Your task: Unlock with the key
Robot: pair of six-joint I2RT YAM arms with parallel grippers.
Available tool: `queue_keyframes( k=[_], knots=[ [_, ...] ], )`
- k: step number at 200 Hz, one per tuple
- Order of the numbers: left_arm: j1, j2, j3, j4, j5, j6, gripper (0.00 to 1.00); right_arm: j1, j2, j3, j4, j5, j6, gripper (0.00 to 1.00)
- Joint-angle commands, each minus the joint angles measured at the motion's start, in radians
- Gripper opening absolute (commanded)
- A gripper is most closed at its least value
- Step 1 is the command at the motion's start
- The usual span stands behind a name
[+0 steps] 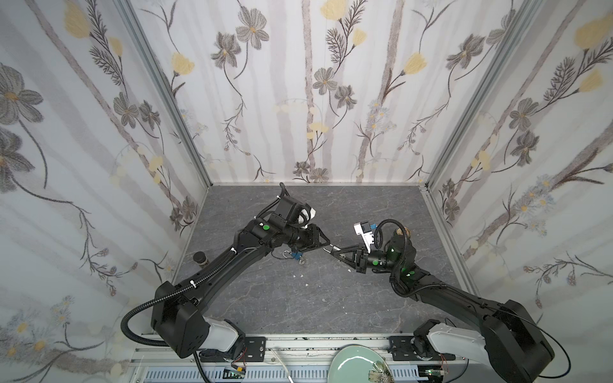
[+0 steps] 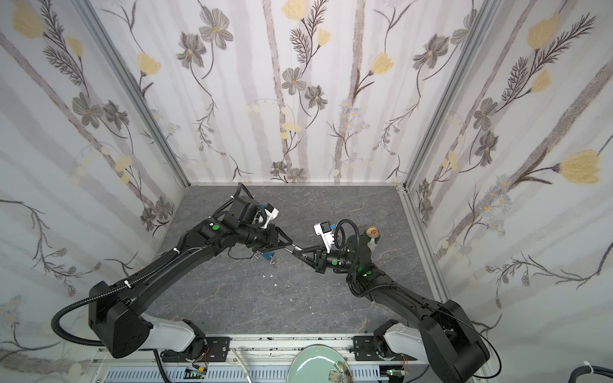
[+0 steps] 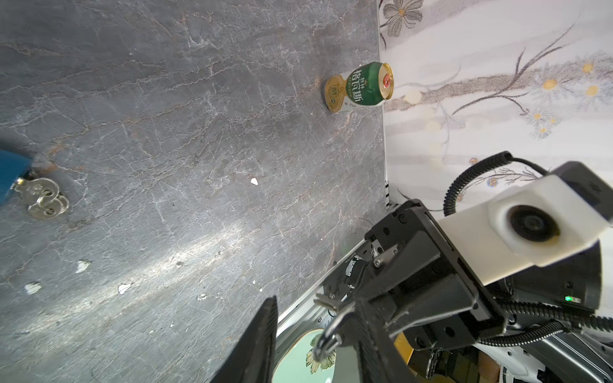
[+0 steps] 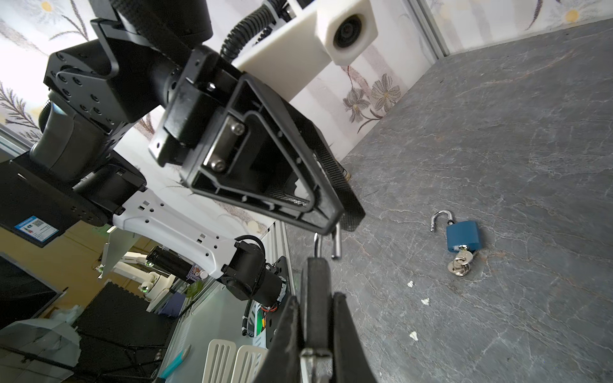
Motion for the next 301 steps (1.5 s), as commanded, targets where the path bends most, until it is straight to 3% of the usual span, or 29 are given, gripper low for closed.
queue_keyframes(
  k=[1,56,150,256,301],
  knots=[
    [0.000,0.008,0.011,-0.026,-0.020,0.019,0.39,0.002,-0.015,0.002,0.036,-0.028,-0.019,0.00],
    [0.000,0.015,0.008,-0.025,-0.015,0.017,0.35,0.004,-0.045,-0.008,0.029,-0.016,-0.031,0.00],
    [0.000,-0.030,-0.057,0.032,0.055,-0.004,0.19,-0.009,-0.060,-0.023,0.030,0.088,-0.025,0.00],
    [0.060,-0.078,-0.137,-0.006,-0.077,-0.058,0.32,-0.038,-0.085,-0.060,-0.003,0.146,-0.031,0.00],
    [0.089,-0.115,-0.196,0.026,-0.121,-0.102,0.38,-0.063,-0.064,-0.078,-0.071,0.251,-0.044,0.00]
  ],
)
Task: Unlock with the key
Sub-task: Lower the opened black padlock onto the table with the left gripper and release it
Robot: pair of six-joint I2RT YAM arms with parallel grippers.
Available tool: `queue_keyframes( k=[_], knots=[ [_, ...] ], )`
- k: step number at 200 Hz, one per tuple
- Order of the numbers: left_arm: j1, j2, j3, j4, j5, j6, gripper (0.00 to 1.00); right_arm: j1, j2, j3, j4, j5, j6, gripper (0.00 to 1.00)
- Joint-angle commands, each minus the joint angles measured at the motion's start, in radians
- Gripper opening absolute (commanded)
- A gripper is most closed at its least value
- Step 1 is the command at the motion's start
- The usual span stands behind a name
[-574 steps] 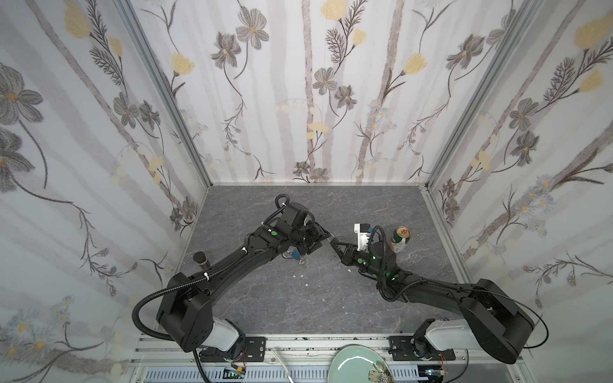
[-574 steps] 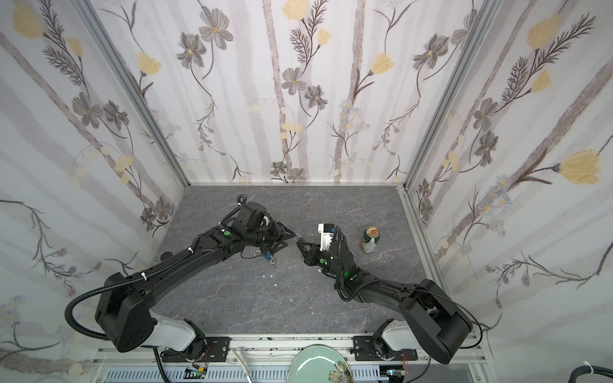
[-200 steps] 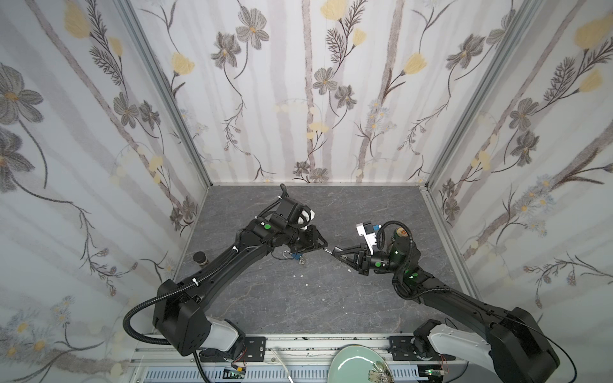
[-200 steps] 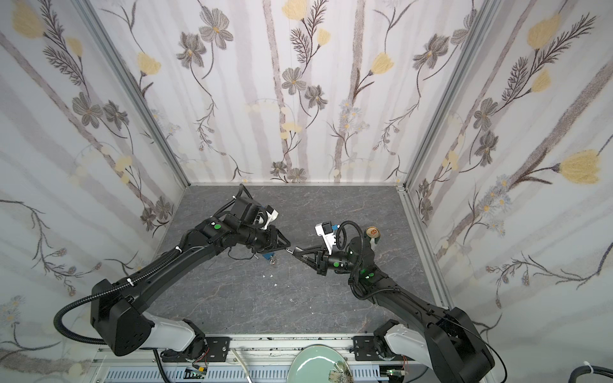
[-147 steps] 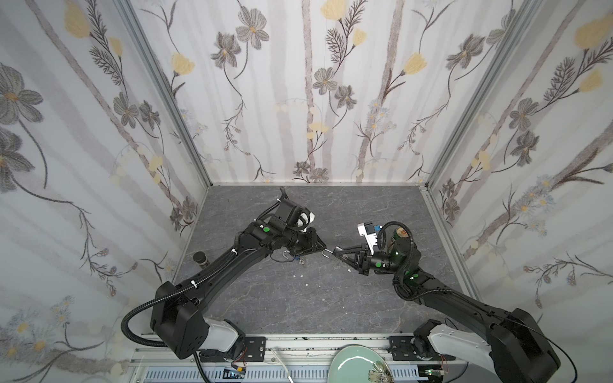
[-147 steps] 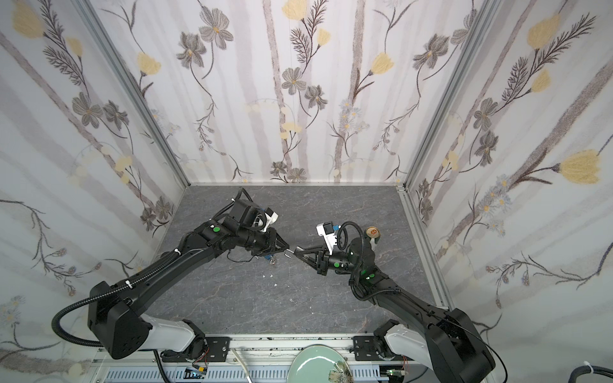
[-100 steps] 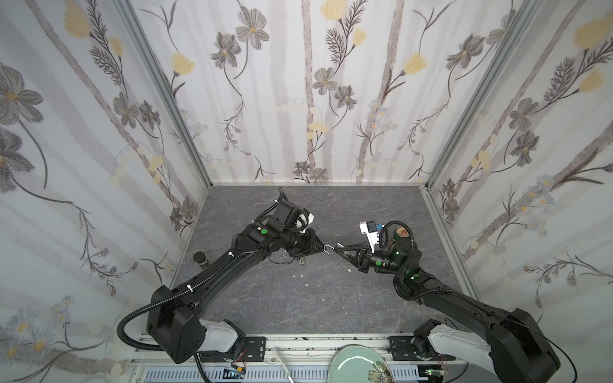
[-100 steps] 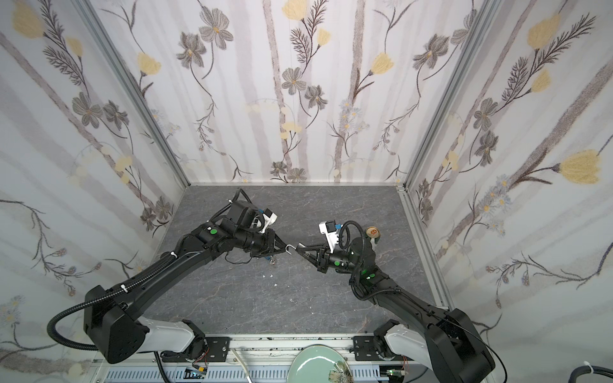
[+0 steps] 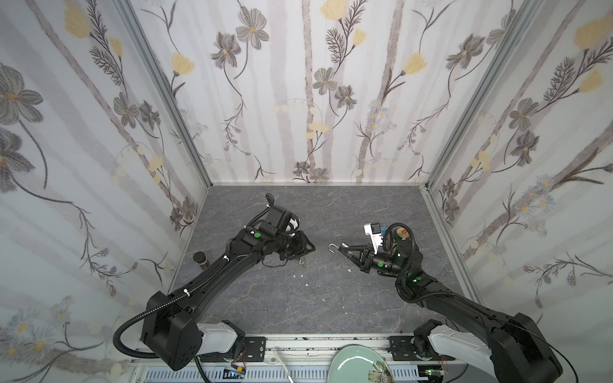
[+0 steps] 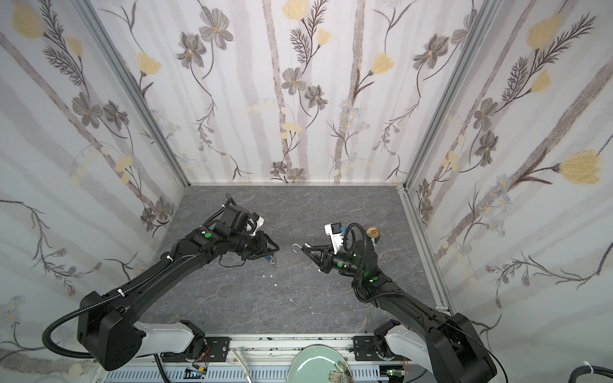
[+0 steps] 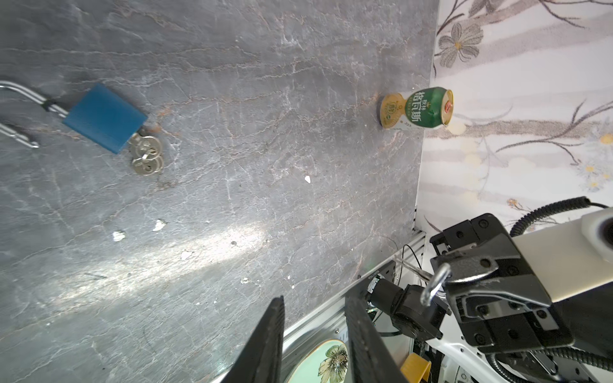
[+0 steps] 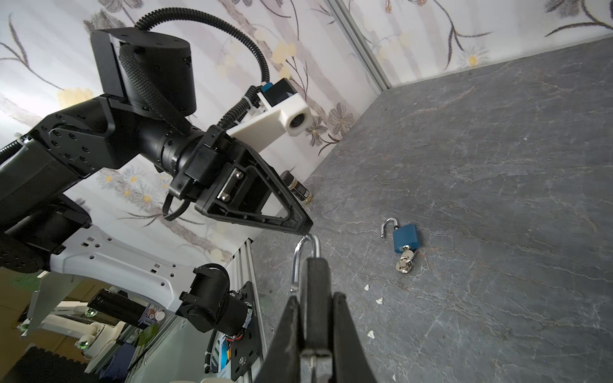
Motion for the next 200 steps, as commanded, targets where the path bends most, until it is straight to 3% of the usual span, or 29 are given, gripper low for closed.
queue_keyframes(
  k=[1,39,157,200],
  knots=[
    [0.010,-0.020,-0.025,0.027,-0.037,-0.038,0.39,-0.010,0.020,-0.006,-0.020,0.083,-0.016,0.00],
    [0.016,-0.035,-0.071,0.071,-0.043,-0.073,0.39,-0.015,0.094,-0.018,-0.023,0.176,-0.007,0.00],
    [0.015,-0.054,-0.149,0.157,-0.022,-0.133,0.40,-0.014,0.557,0.049,0.296,0.231,0.162,0.00],
    [0.016,-0.054,-0.167,0.171,-0.018,-0.144,0.40,-0.006,0.683,0.119,0.276,0.269,0.190,0.00]
  ],
)
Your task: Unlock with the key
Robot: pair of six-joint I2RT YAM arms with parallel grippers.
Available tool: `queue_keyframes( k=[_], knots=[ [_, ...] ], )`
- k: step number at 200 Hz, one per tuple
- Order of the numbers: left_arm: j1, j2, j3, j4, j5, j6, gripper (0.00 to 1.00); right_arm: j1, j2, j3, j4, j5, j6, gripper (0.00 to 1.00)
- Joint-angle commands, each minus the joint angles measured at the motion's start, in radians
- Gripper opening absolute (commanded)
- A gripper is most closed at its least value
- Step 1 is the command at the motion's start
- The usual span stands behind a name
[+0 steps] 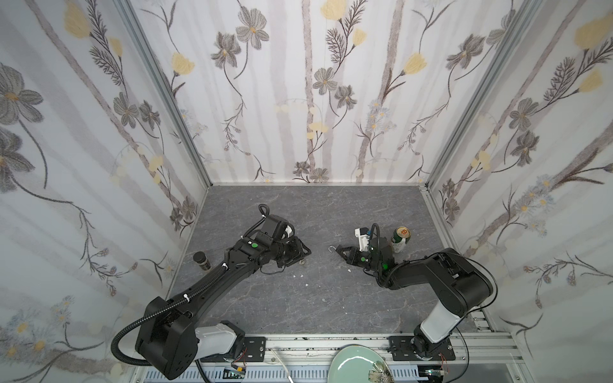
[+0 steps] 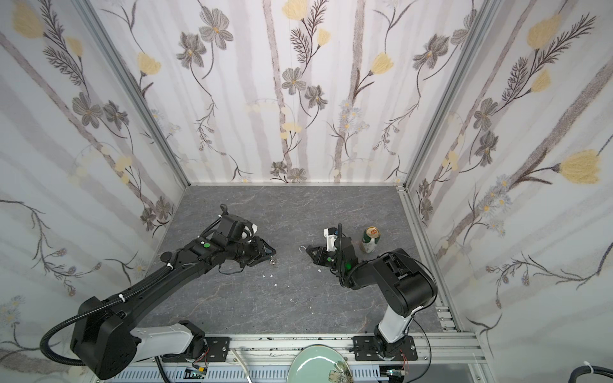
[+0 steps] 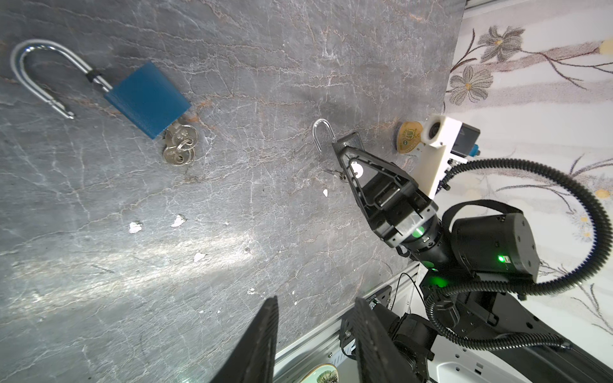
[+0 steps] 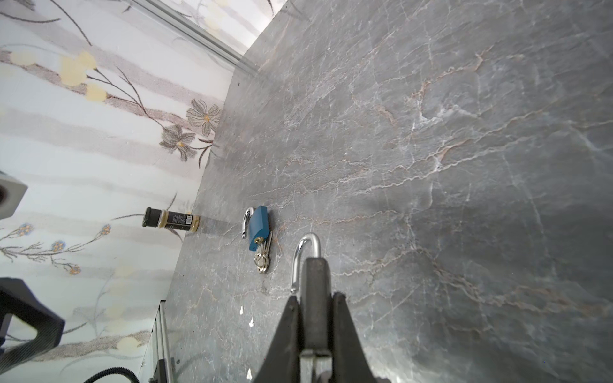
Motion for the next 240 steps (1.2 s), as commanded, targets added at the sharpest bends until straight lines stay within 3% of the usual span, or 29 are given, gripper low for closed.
queue_keyframes(
  k=[1,75,109,174,240],
  knots=[
    [0.001,-0.004,-0.005,0.030,0.006,-0.013,0.40,0.005,0.044,0.035,0.063,0.030,0.030,0.00],
    [0.002,0.006,0.000,0.038,0.012,-0.013,0.40,0.025,0.166,0.099,0.037,0.031,0.056,0.04],
    [0.002,0.007,0.000,0.039,0.011,-0.013,0.40,0.026,0.167,0.101,-0.001,0.047,0.052,0.21],
    [0.011,0.003,-0.001,0.033,-0.001,-0.011,0.40,0.012,0.030,0.103,-0.249,0.156,-0.014,0.38],
    [0.058,-0.042,-0.026,-0.009,-0.054,-0.003,0.44,-0.022,-0.171,0.057,-0.406,0.236,-0.063,0.42]
  ],
)
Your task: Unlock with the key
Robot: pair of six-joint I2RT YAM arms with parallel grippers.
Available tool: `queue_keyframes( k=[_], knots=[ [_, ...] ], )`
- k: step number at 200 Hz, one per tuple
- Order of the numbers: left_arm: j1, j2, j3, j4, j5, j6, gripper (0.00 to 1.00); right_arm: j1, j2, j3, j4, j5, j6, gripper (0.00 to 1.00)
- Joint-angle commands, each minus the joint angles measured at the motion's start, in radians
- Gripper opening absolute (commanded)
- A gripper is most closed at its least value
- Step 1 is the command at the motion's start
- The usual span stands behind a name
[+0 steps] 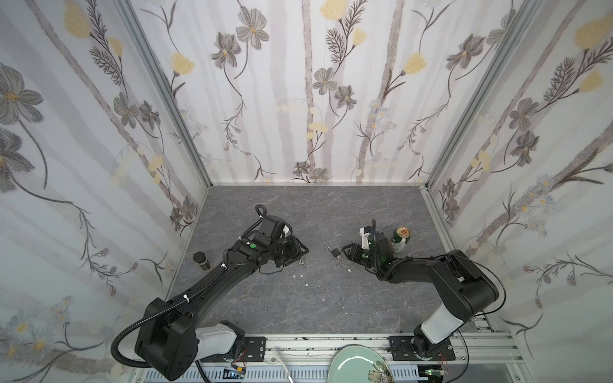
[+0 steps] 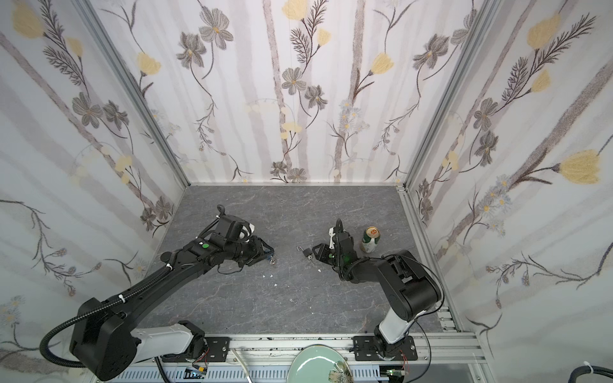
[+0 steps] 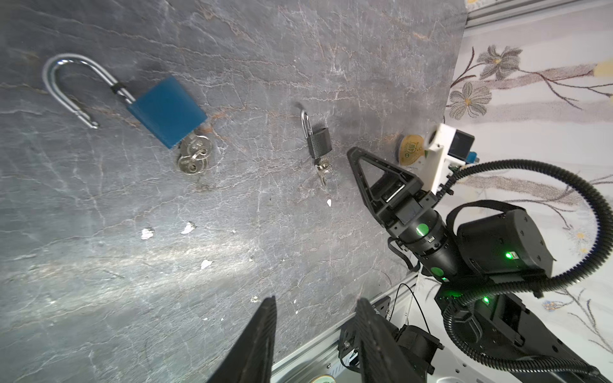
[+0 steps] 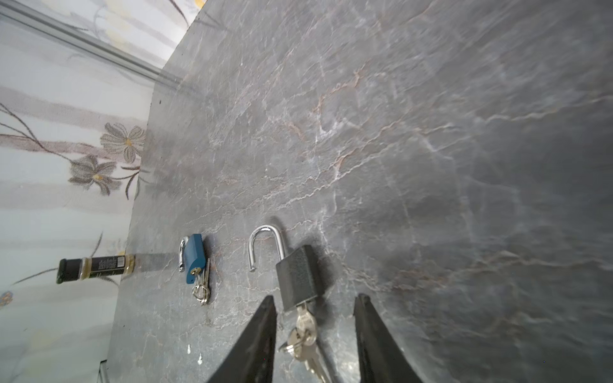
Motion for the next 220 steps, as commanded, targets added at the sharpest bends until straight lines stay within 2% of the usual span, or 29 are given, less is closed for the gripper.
queue_keyframes(
  k=[1,27,47,61,69,71,72,73,74,78,101,106,111,136,167,187,202,220],
  knots=[
    [0.025,-0.019,-0.006,-0.021,-0.040,0.011,0.44,-0.002,-0.069,-0.003,-0.074,0.057,-0.043,0.42],
    [0.073,-0.031,-0.009,-0.086,-0.102,0.054,0.52,-0.003,-0.170,-0.002,-0.177,0.119,-0.088,0.47],
    [0.104,-0.044,-0.015,-0.112,-0.150,0.085,0.72,-0.004,-0.251,0.001,-0.240,0.156,-0.121,0.51],
    [0.121,-0.044,-0.010,-0.135,-0.185,0.106,0.76,-0.008,-0.293,0.003,-0.279,0.182,-0.142,0.54],
    [0.129,-0.043,-0.006,-0.149,-0.209,0.119,0.83,-0.008,-0.315,0.003,-0.300,0.196,-0.152,0.57],
    [0.131,-0.043,-0.005,-0.153,-0.214,0.121,0.84,-0.009,-0.322,0.003,-0.306,0.199,-0.154,0.63],
    [0.132,-0.042,-0.004,-0.155,-0.217,0.122,0.86,-0.009,-0.324,0.004,-0.308,0.200,-0.156,0.72],
    [0.133,-0.041,-0.004,-0.157,-0.220,0.124,0.87,-0.009,-0.326,0.003,-0.310,0.202,-0.157,0.86],
    [0.134,-0.040,-0.004,-0.158,-0.223,0.125,0.87,-0.009,-0.329,0.004,-0.312,0.203,-0.158,0.93],
    [0.137,-0.038,0.001,-0.166,-0.236,0.130,0.89,-0.011,-0.339,0.004,-0.320,0.207,-0.163,0.99],
    [0.145,-0.029,0.020,-0.192,-0.310,0.186,0.93,-0.014,-0.397,0.004,-0.363,0.239,-0.186,1.00],
    [0.146,-0.029,0.025,-0.200,-0.334,0.199,0.97,-0.014,-0.409,0.006,-0.375,0.249,-0.193,1.00],
    [0.147,-0.030,0.032,-0.208,-0.367,0.212,1.00,-0.013,-0.421,0.009,-0.388,0.261,-0.201,1.00],
    [0.151,-0.038,0.051,-0.224,-0.559,0.307,1.00,-0.015,-0.492,0.026,-0.457,0.360,-0.249,1.00],
    [0.169,-0.101,-0.026,-0.083,-0.758,0.476,1.00,-0.015,-0.605,0.040,-0.491,0.555,-0.307,1.00],
    [0.201,-0.092,-0.030,-0.044,-0.871,0.592,1.00,-0.018,-0.660,0.046,-0.472,0.716,-0.358,1.00],
    [0.218,-0.078,-0.035,0.012,-0.986,0.633,1.00,-0.020,-0.687,0.028,-0.404,0.842,-0.423,1.00],
    [0.259,-0.091,-0.138,0.242,-0.987,0.712,1.00,-0.021,-0.714,-0.026,-0.253,0.978,-0.543,1.00]
  ],
)
